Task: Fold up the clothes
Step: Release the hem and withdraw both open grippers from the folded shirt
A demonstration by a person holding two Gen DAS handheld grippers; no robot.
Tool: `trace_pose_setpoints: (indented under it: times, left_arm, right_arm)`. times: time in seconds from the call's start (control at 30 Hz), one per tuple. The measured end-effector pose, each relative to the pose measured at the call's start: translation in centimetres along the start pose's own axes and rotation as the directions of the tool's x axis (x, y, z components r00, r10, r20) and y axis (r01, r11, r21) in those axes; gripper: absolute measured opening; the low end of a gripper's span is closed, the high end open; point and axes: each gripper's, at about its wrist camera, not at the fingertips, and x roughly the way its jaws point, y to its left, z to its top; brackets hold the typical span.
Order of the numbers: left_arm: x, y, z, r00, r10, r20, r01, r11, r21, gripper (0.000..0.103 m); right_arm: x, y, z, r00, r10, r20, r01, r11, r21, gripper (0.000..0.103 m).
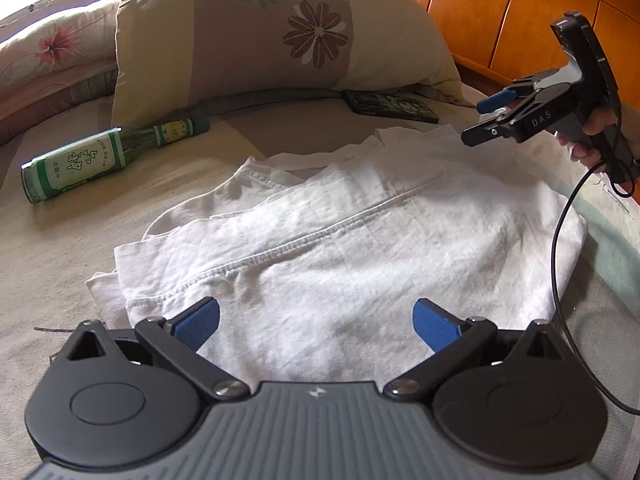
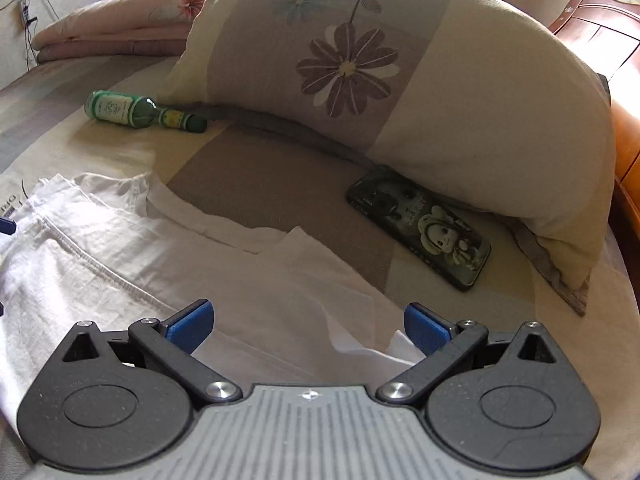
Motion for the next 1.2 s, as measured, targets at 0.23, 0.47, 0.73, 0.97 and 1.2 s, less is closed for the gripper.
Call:
trace_pose_setpoints:
  times: [0.23,0.47,0.73,0.97,1.2]
  left_arm:
    - [0.5,-0.3,-0.4,1.0,-0.001,0.014,0.001,1.0,0.021,0.102]
    - [1.5,1.8,-2.4,0.993,0.113,-0.046,-0.114,0.993,-0.019,0.102]
    - [-0.5,-1.7,-2.8,1.0,0.016,0.022,-0.016,1.0,0.014,0.102]
    - [-1.1,-2.4,-5.6,0.998,0.051,-0.038,-0.049,0.998,0.037,0.102]
    - [-1.5,-2.8,-4.6,0.996,0.087,-0.016,-0.086,0.994,0.071,0.102]
  right_arm:
    - [-1.2,-0.6,-5.2,0.969,0.246,0.036,-0.247,0.969,0.028,0.103]
    - [-1.7,-4.5,-11.5,0.987,0.158,0.04,-0.162,0.972,0.167,0.103]
    - [-5.3,-0.7,-14.3,0.969,0.217,0.121,-0.233,0.962,0.144,0.103]
    - [-7.8,0.9,-19.8,0.987,0.133,0.092,-0.144,0.982,0.123,0.103]
    - [-9.0,-1.2,-15.9,0.983,0.097,0.155,-0.123,0.978,0.167,0.099]
